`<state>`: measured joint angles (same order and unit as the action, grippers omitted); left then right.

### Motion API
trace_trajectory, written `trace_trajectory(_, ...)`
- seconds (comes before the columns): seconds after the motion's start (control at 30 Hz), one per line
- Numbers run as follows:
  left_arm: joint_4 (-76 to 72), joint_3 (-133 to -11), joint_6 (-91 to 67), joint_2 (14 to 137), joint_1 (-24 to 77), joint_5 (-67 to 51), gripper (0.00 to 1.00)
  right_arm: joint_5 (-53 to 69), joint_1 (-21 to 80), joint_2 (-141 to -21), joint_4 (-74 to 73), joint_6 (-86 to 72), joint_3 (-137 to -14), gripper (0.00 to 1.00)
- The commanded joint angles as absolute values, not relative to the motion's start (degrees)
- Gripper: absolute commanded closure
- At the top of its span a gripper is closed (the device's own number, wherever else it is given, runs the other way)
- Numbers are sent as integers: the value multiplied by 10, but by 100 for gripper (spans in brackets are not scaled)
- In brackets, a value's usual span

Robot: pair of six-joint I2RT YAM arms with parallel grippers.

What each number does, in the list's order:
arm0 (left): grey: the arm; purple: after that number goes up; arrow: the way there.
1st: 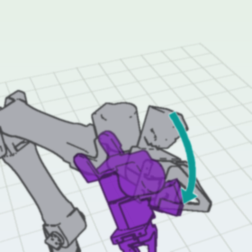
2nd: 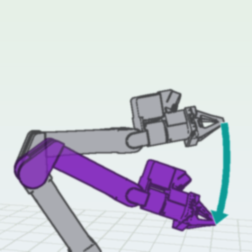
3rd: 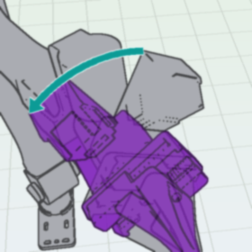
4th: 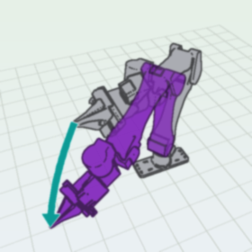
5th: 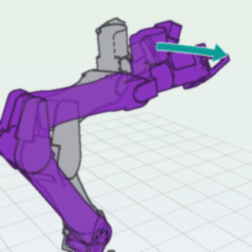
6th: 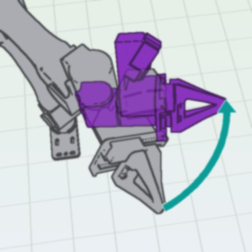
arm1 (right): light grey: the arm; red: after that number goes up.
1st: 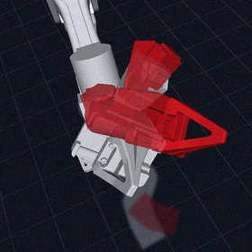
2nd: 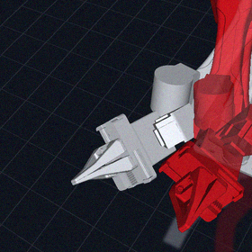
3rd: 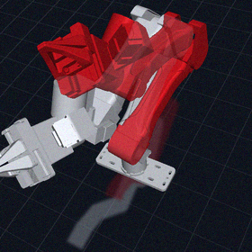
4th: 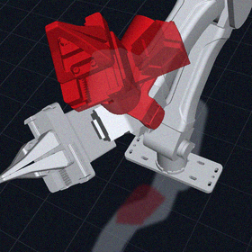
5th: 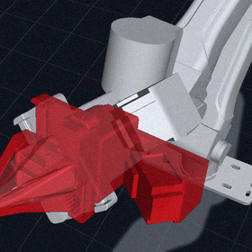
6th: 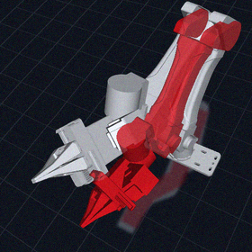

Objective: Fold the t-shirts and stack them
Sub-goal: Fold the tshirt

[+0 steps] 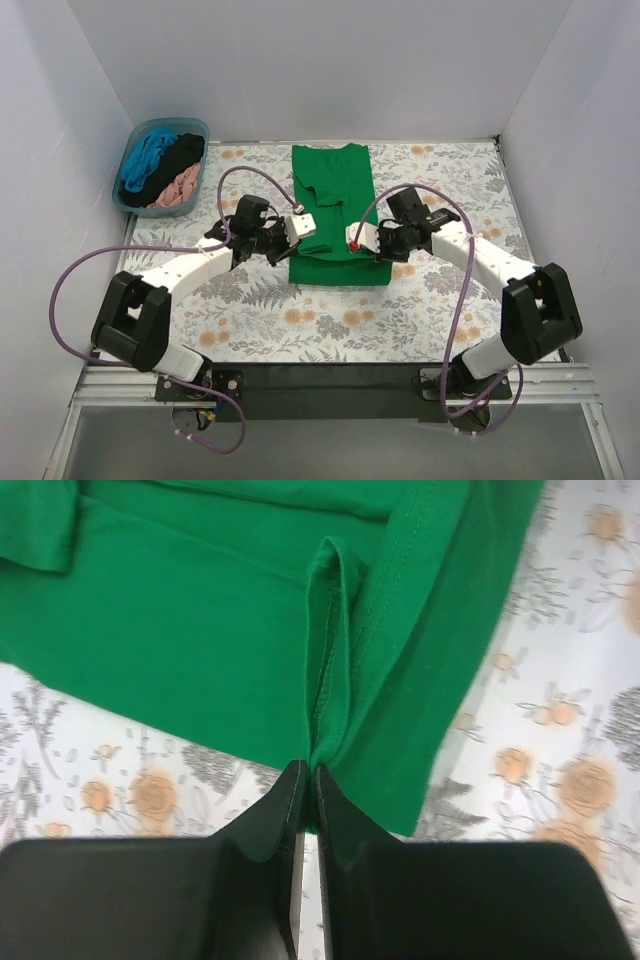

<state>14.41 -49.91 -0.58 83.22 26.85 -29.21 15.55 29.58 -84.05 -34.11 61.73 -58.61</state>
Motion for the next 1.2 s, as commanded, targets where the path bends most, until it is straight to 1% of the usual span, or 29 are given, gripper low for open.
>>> trace_trajectory(0.0,102,-538,25,858,246,-299,100,162,279,-886,-344,667,-648,99)
trace_trajectory(0.33,61,-622,37,962,193,-308,100,171,240,-1014,-344,698,-793,99)
trace_trajectory(0.57,25,-678,33,1032,176,-308,100,172,228,-1100,-344,708,-891,99)
trace_trajectory(0.83,4,-722,31,1090,170,-306,100,166,218,-1174,-338,706,-955,99)
trace_trajectory(0.9,3,-726,24,1104,170,-290,100,154,217,-1187,-331,701,-963,99)
trace_trajectory(0.93,-18,-727,19,1107,169,-281,98,147,217,-1189,-314,695,-964,91)
trace_trajectory(0.97,-21,-729,14,1110,169,-274,90,137,217,-1191,-308,687,-969,72)
trace_trajectory(1.0,-22,-731,5,1111,168,-260,80,136,216,-1193,-302,669,-974,59)
trace_trajectory(1.03,-29,-730,4,1107,167,-251,62,134,213,-1191,-299,659,-989,40)
trace_trajectory(1.07,-30,-730,-16,1101,165,-246,56,128,212,-1188,-299,650,-995,27)
trace_trajectory(1.1,-30,-727,-28,1093,161,-245,50,128,208,-1176,-299,636,-998,26)
trace_trajectory(1.17,-19,-723,-46,1063,156,-250,48,136,205,-1152,-298,627,-987,26)
